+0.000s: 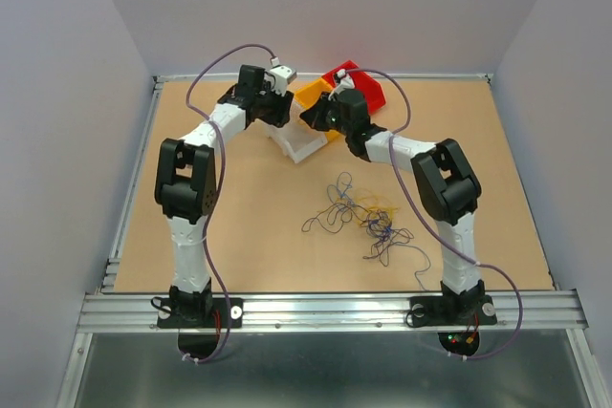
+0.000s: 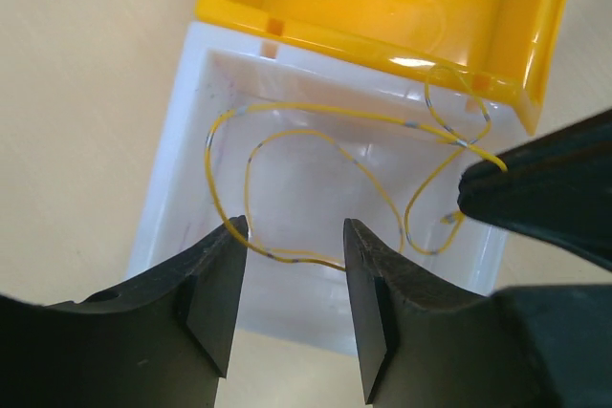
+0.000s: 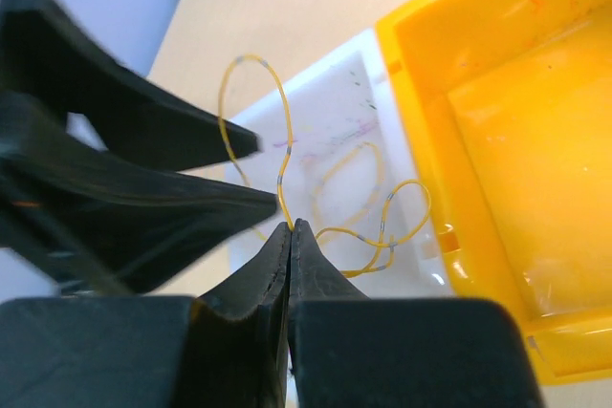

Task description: Untangle the cables

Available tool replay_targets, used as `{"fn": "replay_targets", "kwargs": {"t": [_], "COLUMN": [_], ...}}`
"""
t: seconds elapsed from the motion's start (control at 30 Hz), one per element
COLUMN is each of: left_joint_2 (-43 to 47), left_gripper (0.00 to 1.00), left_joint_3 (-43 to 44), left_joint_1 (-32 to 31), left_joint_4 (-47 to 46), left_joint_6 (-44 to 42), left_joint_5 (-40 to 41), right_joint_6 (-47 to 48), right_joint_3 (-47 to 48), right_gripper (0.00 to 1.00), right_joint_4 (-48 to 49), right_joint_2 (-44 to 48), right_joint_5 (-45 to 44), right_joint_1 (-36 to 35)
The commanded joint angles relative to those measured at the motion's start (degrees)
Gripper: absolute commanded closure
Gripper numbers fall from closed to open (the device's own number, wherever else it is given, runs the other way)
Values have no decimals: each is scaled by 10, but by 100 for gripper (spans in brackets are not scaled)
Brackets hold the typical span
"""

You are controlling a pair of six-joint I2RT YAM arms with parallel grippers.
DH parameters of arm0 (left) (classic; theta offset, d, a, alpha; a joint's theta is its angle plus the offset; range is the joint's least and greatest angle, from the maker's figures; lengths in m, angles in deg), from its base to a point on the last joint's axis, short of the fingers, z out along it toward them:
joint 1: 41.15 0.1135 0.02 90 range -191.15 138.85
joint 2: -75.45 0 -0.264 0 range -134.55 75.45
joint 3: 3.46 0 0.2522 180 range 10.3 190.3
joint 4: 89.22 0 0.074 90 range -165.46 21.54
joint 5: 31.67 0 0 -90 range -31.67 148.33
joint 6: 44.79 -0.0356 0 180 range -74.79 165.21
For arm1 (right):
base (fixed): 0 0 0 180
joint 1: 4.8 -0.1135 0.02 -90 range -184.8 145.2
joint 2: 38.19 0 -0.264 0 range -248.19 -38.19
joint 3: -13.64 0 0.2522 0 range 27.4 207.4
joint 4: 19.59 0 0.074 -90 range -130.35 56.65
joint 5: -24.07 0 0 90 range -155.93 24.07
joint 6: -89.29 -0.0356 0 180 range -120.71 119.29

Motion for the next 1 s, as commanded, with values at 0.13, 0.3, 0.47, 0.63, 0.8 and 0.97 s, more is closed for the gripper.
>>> {"fn": "replay_targets", "kwargs": {"t": [0.13,0.3,0.47,0.63,0.8,0.97], "left_joint_2": [70,84,104,113,122,118], "left_gripper": [42,41,41,43,43,44], "left_joint_3": [-9,-14,-30,-51,-73,-83], "left_joint_1": [12,15,32,50,77,83], "left_joint_4": [-2,7,-20,-55,-85,-120], "left_joint_6": [-2,-7,7,25,45,50], "left_joint_5": [-37,-41,-52,-59,-61,-52], "right_joint_6": [6,15,45,58,67,87], "right_joint_3": [84,125,156,186,177,151], "right_gripper": [100,99,99,100,100,99], "right_joint_4": [-37,-68,-114,-168,-193,-194], "right_joint_2": [-60,-108,-137,-173,-174,-132], "right_joint_5": [-26,-47,-120,-159,-161,-165], "right_joint_1": [-20,-33,-61,-63,-63,-68]}}
